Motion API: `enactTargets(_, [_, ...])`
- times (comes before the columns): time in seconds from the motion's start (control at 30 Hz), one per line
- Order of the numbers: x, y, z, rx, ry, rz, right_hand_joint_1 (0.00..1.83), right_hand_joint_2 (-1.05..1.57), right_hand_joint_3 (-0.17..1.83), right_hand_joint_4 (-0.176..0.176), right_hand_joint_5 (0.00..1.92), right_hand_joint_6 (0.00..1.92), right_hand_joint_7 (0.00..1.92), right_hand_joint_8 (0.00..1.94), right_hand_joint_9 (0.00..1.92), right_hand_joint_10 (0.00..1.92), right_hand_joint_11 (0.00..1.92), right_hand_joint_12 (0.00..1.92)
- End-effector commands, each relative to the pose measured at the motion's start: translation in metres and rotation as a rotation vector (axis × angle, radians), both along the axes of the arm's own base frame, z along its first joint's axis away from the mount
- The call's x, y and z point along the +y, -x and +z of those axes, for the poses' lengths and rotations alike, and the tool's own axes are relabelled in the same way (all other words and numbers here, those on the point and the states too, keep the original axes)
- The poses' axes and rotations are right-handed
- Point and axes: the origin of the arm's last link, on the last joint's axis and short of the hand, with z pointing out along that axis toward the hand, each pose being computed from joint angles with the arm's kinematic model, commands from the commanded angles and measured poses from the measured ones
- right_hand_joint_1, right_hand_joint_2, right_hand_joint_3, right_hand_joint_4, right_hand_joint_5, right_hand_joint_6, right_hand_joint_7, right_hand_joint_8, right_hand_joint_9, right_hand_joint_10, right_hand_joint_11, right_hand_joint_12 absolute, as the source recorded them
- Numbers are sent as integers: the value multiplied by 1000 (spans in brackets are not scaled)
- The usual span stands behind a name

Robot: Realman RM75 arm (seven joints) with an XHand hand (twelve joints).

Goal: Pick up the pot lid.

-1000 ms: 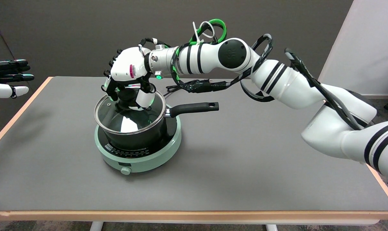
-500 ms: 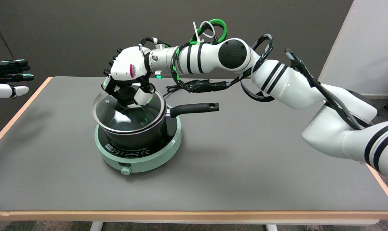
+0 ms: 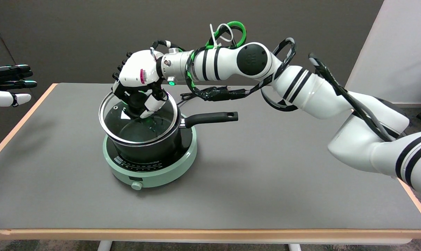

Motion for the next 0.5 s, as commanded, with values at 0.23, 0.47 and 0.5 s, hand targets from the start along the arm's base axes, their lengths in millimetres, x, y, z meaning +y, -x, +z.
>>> enactTargets(0.23, [1,-2,-2,-6,-6,5,1204,1001,357,-42,759,1309,991,1141,886,1341,542,763])
enactTargets(0.47, [2,-9,-2,-1,-14,18,1204,998,362,-38,762,1312,991,1141,881,1382,557,803])
enactTargets(0.5, [2,-10,-3,-1,-16,21,1204,998,362,-38,761,1313,991,1139,880,1385,558,806])
